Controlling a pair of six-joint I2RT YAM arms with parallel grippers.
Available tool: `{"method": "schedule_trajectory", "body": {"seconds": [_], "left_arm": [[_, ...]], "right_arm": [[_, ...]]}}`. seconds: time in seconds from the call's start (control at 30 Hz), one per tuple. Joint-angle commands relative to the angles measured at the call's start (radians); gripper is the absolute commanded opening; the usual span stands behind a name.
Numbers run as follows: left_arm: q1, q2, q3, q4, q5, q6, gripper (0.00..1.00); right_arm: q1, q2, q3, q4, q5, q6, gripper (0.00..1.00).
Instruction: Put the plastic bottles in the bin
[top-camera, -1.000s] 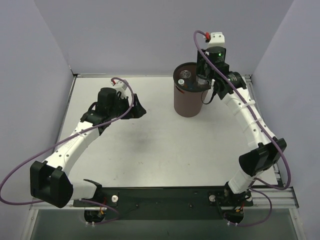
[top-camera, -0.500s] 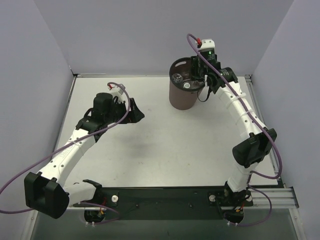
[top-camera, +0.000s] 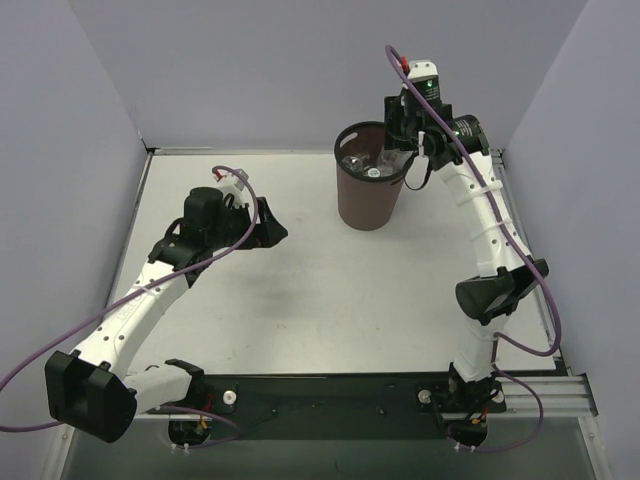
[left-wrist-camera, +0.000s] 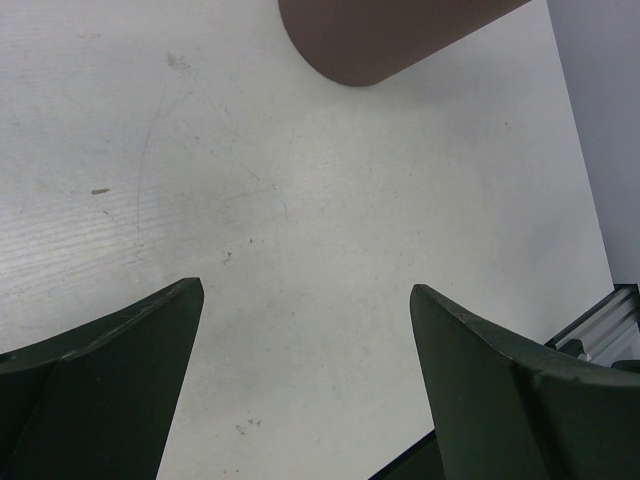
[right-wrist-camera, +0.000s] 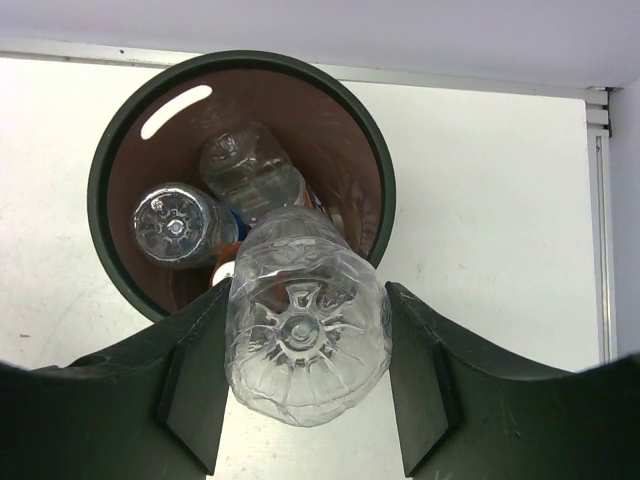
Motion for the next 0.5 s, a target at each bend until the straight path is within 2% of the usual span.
{"method": "schedule_trajectory", "body": {"seconds": [0.0,0.37,0.43,0.47], "left_arm": [[0.007,-0.007,0.021,0.019,0.015,-0.012,0.95],[0.006,0.017,0.041,0.013,0.03,-0.004,0.95],[0.007,0.014,0.041,0.008,0.032,-0.002,0.95],[0.007,0.013,0.042,0.005,0.03,0.002,0.95]], "right_arm": [[-0.005,0.014,0.059,-0.04,0.018,-0.028,0.32],[-0.005,0.283,-0.048,-0.075,0.066,-0.045,0.32],[0.002,0.292,-0.057,-0.09,0.067,-0.04,0.32],[0.003,0.275,-0.059,-0.089,0.07,-0.039,0.36]]}}
